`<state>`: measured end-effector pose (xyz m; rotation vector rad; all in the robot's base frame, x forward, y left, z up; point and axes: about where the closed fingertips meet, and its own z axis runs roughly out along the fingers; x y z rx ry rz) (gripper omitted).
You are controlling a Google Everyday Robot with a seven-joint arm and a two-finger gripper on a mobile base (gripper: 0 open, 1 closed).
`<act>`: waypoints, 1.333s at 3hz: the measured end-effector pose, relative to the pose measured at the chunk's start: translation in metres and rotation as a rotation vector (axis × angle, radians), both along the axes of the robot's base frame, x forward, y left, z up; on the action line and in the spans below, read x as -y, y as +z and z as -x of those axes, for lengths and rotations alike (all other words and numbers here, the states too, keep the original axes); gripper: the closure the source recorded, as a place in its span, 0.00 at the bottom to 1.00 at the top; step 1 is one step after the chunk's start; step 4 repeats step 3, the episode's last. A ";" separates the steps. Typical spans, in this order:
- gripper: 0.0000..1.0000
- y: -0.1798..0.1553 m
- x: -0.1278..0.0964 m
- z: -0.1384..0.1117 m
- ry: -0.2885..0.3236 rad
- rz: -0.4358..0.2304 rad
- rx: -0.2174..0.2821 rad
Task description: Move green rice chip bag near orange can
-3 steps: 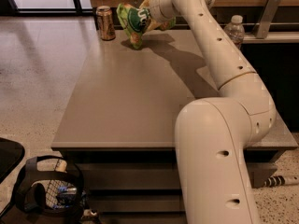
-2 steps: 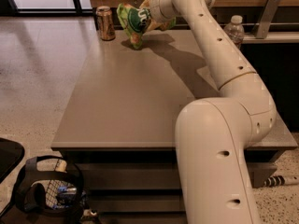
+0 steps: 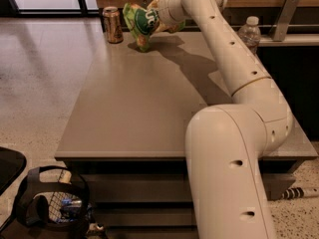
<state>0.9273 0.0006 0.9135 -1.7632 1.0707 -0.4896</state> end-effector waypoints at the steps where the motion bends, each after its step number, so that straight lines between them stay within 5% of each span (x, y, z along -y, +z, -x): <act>1: 0.13 -0.003 -0.003 0.000 0.004 0.000 -0.004; 2: 0.00 -0.007 -0.006 -0.001 0.007 0.001 -0.008; 4: 0.00 -0.007 -0.006 -0.001 0.007 0.001 -0.008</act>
Offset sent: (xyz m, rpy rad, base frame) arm 0.0004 0.0027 -0.0030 -0.0004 0.0037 0.0032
